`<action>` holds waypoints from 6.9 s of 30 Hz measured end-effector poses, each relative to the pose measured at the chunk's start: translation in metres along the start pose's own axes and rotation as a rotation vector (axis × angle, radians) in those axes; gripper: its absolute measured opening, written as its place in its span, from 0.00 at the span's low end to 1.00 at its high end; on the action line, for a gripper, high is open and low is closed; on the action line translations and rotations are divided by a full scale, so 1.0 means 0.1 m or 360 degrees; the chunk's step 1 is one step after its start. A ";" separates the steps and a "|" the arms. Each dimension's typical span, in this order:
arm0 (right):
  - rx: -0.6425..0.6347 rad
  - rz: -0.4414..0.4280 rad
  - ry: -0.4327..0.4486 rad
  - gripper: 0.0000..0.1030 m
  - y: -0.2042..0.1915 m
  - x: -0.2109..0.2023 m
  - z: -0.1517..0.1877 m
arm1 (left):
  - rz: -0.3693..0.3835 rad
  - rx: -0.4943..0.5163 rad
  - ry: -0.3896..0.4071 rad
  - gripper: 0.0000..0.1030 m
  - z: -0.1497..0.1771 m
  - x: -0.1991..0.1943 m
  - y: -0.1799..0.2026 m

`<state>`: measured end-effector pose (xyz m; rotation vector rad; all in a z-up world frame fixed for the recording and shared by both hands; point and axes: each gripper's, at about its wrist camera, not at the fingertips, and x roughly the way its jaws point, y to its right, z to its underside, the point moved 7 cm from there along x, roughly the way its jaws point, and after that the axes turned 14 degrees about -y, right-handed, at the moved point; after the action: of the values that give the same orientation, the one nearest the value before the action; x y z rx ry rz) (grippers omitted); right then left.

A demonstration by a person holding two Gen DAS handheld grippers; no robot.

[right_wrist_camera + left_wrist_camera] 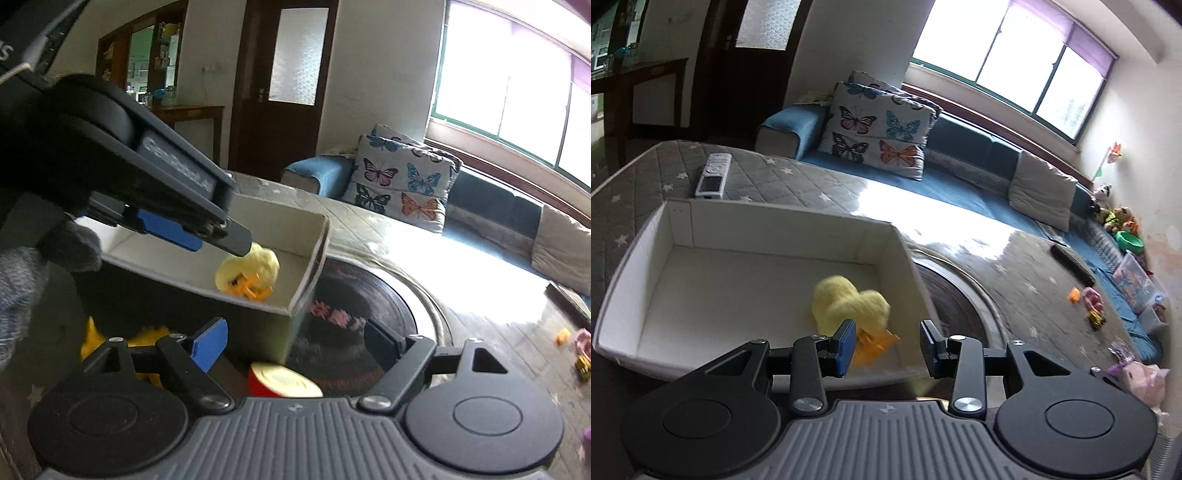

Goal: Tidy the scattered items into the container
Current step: 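Open the right tool to drop the chick into the box, then move the right tool back toward the green soft block, then close the right tool around the green soft block, then lift the green block with the right tool and drop it into the box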

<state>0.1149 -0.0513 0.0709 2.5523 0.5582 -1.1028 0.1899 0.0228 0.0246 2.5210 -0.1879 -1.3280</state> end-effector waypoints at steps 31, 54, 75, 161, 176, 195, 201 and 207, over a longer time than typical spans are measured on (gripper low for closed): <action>0.0216 -0.0042 -0.0069 0.85 0.30 -0.27 0.93 | 0.0099 0.0230 -0.0322 0.39 0.91 0.41 0.65; 0.0376 -0.0124 -0.0071 0.61 0.59 -0.11 0.92 | 0.0234 0.0351 -0.0323 0.39 0.45 0.71 1.03; 0.0513 -0.0028 -0.0195 0.42 0.72 -0.03 1.07 | 0.0282 0.0393 -0.0450 0.39 0.52 0.90 1.35; 0.0205 -0.0041 0.0063 0.36 0.33 -0.21 0.53 | 0.0115 0.0228 -0.0275 0.20 0.38 0.46 1.08; -0.0056 -0.0332 0.0155 0.35 -0.24 0.20 -0.53 | -0.0154 0.0055 -0.0031 0.20 -0.32 0.17 0.14; -0.0147 -0.0463 -0.0008 0.36 -0.62 0.97 -0.80 | -0.0206 -0.0138 -0.0071 0.22 -0.44 0.40 -0.58; -0.0145 -0.0463 -0.0009 0.37 -0.64 1.00 -0.79 | -0.0187 -0.0187 -0.0071 0.23 -0.40 0.38 -0.64; -0.0106 -0.0493 -0.0005 0.43 -0.65 0.91 -0.75 | -0.0188 -0.0241 -0.0070 0.23 -0.36 0.35 -0.72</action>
<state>0.1892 0.0583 0.0449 2.4611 0.9983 -1.1621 0.2377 0.0893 -0.0058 2.4098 0.0516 -1.3871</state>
